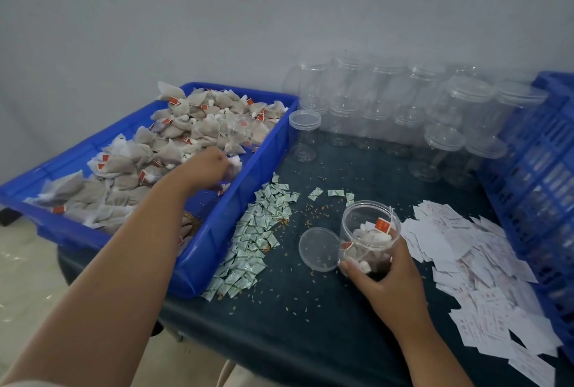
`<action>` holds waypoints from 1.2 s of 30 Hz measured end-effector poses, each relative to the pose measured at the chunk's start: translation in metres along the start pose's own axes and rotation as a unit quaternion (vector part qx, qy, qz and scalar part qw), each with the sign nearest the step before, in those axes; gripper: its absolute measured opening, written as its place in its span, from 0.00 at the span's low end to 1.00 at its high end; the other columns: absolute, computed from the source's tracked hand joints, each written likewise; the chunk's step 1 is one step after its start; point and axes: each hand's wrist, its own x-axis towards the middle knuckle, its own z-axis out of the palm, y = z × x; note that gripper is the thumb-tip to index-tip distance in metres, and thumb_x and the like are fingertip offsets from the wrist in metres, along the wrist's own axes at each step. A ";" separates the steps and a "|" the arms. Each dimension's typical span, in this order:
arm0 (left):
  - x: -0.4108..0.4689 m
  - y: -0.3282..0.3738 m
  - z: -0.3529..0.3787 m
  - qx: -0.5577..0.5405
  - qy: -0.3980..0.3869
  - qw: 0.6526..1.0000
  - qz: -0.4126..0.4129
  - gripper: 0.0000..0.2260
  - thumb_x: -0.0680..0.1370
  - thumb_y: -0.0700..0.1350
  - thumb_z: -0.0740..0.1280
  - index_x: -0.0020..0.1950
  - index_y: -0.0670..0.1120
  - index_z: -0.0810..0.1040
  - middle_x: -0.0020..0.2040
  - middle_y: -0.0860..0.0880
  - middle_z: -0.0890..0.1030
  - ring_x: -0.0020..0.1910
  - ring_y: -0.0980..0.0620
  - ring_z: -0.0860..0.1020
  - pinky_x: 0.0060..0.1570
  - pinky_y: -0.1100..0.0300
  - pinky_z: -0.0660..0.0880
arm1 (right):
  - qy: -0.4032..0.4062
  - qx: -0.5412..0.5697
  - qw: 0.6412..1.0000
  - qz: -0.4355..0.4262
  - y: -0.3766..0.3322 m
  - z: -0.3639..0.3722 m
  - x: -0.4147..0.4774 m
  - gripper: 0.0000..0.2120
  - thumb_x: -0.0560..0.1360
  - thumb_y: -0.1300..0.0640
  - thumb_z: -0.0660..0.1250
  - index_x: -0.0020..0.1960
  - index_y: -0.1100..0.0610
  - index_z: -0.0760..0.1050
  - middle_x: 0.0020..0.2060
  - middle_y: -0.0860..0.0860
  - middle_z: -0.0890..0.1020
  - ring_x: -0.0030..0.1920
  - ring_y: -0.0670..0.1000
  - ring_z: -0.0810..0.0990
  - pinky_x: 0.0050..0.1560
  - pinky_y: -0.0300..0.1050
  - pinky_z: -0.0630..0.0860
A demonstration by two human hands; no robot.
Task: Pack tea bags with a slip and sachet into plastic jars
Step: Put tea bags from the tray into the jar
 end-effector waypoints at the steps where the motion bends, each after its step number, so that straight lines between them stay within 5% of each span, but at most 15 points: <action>1: 0.000 0.003 -0.001 -0.088 0.033 0.996 -0.004 0.12 0.83 0.37 0.60 0.41 0.41 0.77 0.40 0.43 0.85 0.43 0.46 0.84 0.43 0.50 0.84 | -0.002 0.001 1.000 0.003 0.000 0.000 0.000 0.35 0.66 0.43 0.86 0.62 0.25 0.69 0.56 0.26 0.82 0.55 0.32 0.82 0.46 0.29 0.76; 4: -0.003 0.013 -0.005 -0.268 0.102 0.958 -0.003 0.09 0.85 0.42 0.60 0.65 0.44 0.73 0.50 0.40 0.86 0.42 0.49 0.85 0.40 0.56 0.83 | -0.004 0.003 1.000 0.011 0.001 0.000 0.000 0.33 0.66 0.42 0.86 0.63 0.30 0.71 0.57 0.28 0.82 0.55 0.33 0.83 0.46 0.27 0.77; 7: -0.018 0.029 -0.012 -0.312 0.080 0.945 0.048 0.10 0.85 0.46 0.66 0.66 0.51 0.76 0.55 0.44 0.83 0.41 0.51 0.85 0.41 0.61 0.82 | -0.003 0.003 1.000 0.009 0.000 0.000 0.000 0.33 0.66 0.42 0.86 0.61 0.27 0.71 0.57 0.29 0.82 0.55 0.34 0.82 0.48 0.25 0.76; 10: -0.049 0.064 -0.007 -0.246 0.011 0.959 0.141 0.03 0.82 0.49 0.72 0.54 0.57 0.83 0.53 0.51 0.86 0.49 0.55 0.87 0.44 0.63 0.83 | -0.006 -0.002 1.000 0.010 0.000 0.000 0.001 0.32 0.66 0.41 0.86 0.62 0.29 0.71 0.58 0.31 0.82 0.56 0.36 0.83 0.50 0.26 0.76; 16: -0.110 0.135 0.071 -0.007 -0.028 0.958 0.287 0.08 0.73 0.61 0.75 0.46 0.60 0.81 0.39 0.61 0.83 0.33 0.65 0.79 0.31 0.69 0.73 | -0.001 -0.002 1.000 0.015 -0.001 -0.001 0.001 0.31 0.64 0.33 0.81 0.62 0.36 0.72 0.54 0.33 0.83 0.52 0.39 0.84 0.46 0.29 0.76; 20: -0.123 0.143 0.119 0.131 0.001 0.947 0.294 0.08 0.75 0.60 0.74 0.50 0.60 0.81 0.46 0.60 0.83 0.49 0.62 0.77 0.53 0.56 0.77 | 0.001 -0.003 1.000 0.011 -0.001 -0.001 0.001 0.30 0.65 0.32 0.80 0.62 0.36 0.71 0.52 0.34 0.83 0.50 0.40 0.84 0.45 0.29 0.76; 23: -0.120 0.139 0.131 0.227 -0.038 0.917 0.327 0.10 0.82 0.59 0.66 0.49 0.57 0.84 0.46 0.56 0.83 0.55 0.56 0.75 0.67 0.53 0.67 | 0.001 0.006 1.000 0.003 0.000 -0.002 0.002 0.30 0.66 0.36 0.81 0.62 0.33 0.71 0.55 0.34 0.83 0.53 0.39 0.84 0.48 0.29 0.77; 28: -0.116 0.127 0.127 0.207 -0.149 0.909 0.329 0.19 0.86 0.57 0.59 0.43 0.53 0.83 0.37 0.56 0.78 0.41 0.63 0.75 0.64 0.53 0.66 | -0.004 0.011 1.000 -0.008 0.004 -0.002 0.002 0.31 0.67 0.39 0.82 0.64 0.30 0.70 0.57 0.35 0.83 0.56 0.40 0.84 0.52 0.31 0.78; 32: -0.098 0.109 0.110 -0.010 0.000 0.961 0.276 0.13 0.81 0.62 0.62 0.51 0.60 0.84 0.45 0.62 0.84 0.46 0.63 0.81 0.47 0.66 0.77 | -0.001 0.011 1.000 -0.009 0.004 -0.002 0.003 0.33 0.66 0.38 0.83 0.65 0.31 0.71 0.59 0.34 0.83 0.58 0.38 0.83 0.53 0.28 0.76; 34: -0.076 0.085 0.102 0.065 0.068 0.975 0.199 0.07 0.82 0.56 0.67 0.58 0.59 0.82 0.51 0.61 0.85 0.49 0.61 0.82 0.50 0.59 0.79 | -0.003 0.013 1.000 -0.008 0.005 -0.001 0.003 0.33 0.66 0.39 0.84 0.65 0.32 0.71 0.59 0.34 0.83 0.58 0.39 0.83 0.53 0.27 0.75; 36: -0.056 0.056 0.103 0.262 0.047 0.959 0.095 0.14 0.83 0.53 0.67 0.67 0.51 0.78 0.62 0.51 0.82 0.58 0.49 0.81 0.52 0.52 0.78 | -0.004 0.013 1.000 -0.008 0.005 -0.001 0.003 0.32 0.66 0.38 0.84 0.65 0.33 0.71 0.59 0.34 0.83 0.58 0.39 0.83 0.53 0.27 0.75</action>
